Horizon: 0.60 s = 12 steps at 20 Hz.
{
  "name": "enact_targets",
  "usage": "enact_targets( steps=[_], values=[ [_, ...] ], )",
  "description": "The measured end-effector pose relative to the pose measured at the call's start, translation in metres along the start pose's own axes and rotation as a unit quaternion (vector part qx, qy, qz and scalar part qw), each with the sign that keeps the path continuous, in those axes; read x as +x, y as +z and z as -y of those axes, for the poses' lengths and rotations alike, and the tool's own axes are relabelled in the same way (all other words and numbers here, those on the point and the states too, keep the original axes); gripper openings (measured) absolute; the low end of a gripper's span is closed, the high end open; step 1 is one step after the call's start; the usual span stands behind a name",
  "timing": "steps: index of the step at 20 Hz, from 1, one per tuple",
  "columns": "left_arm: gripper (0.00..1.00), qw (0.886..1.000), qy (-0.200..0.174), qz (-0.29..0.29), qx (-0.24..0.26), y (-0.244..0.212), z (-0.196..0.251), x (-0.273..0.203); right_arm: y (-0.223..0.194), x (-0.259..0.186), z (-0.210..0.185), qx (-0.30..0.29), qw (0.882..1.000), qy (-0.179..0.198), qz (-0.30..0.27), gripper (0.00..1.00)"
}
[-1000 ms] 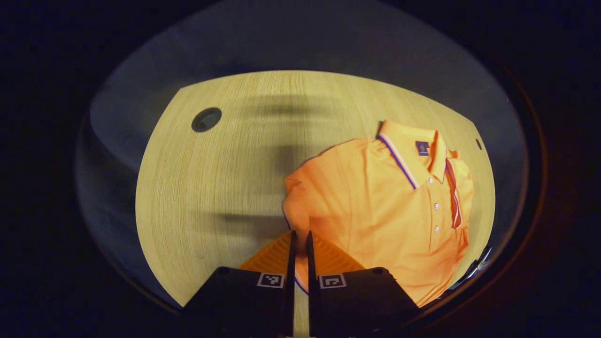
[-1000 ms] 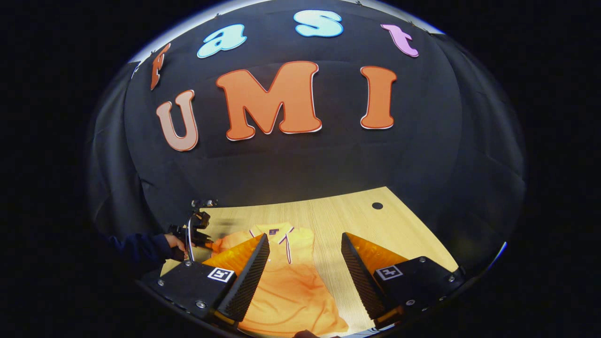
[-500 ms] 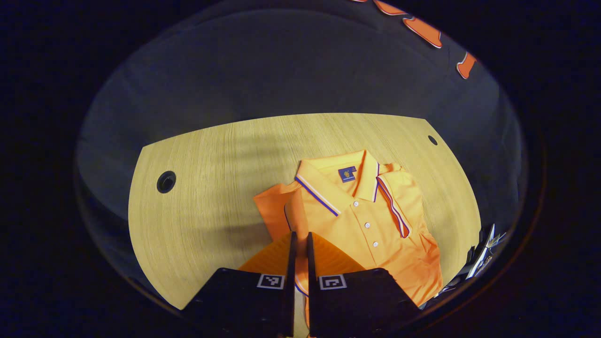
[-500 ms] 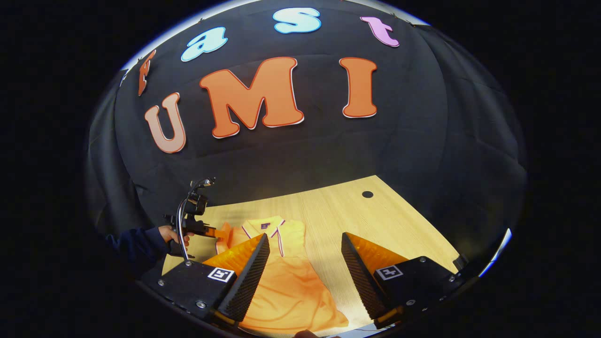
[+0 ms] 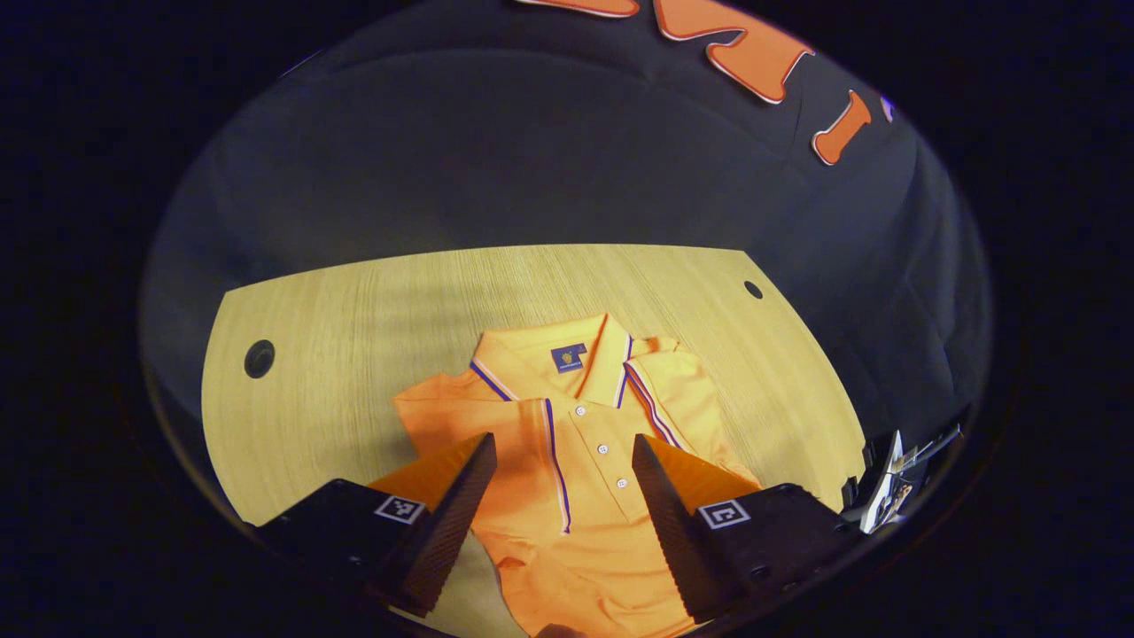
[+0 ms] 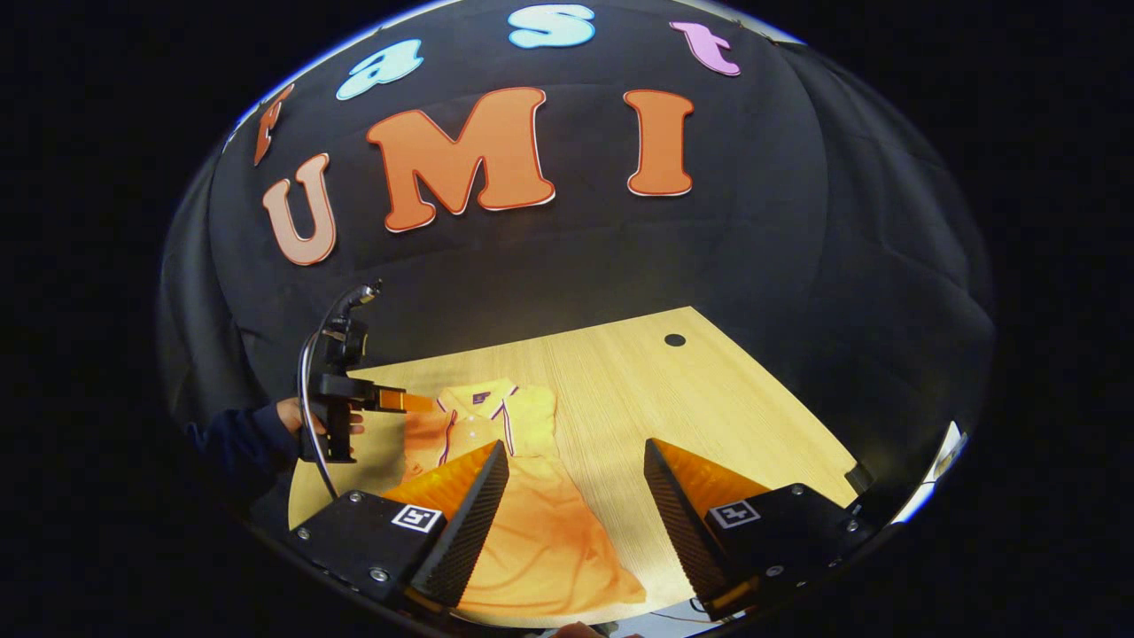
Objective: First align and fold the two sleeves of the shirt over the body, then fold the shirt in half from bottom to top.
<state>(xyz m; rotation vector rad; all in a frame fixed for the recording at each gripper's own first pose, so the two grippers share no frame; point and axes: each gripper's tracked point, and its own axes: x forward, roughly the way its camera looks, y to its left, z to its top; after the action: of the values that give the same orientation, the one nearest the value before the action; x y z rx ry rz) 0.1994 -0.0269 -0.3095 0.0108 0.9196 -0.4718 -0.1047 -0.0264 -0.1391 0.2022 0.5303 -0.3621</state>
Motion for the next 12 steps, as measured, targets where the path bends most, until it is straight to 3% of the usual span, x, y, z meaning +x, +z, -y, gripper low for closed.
enact_targets(
  steps=[6, 12],
  values=[
    [0.97, 0.994, 0.035, 0.104, -0.001, 0.017, 0.017, -0.091, 0.005, 0.004, -0.013, -0.036, 0.998, 0.050, 0.032, 0.96],
    [0.97, 0.972, 0.076, 0.223, 0.007, 0.018, 0.054, -0.188, 0.006, -0.002, -0.025, -0.056, 0.990, 0.103, 0.073, 0.98]
  ],
)
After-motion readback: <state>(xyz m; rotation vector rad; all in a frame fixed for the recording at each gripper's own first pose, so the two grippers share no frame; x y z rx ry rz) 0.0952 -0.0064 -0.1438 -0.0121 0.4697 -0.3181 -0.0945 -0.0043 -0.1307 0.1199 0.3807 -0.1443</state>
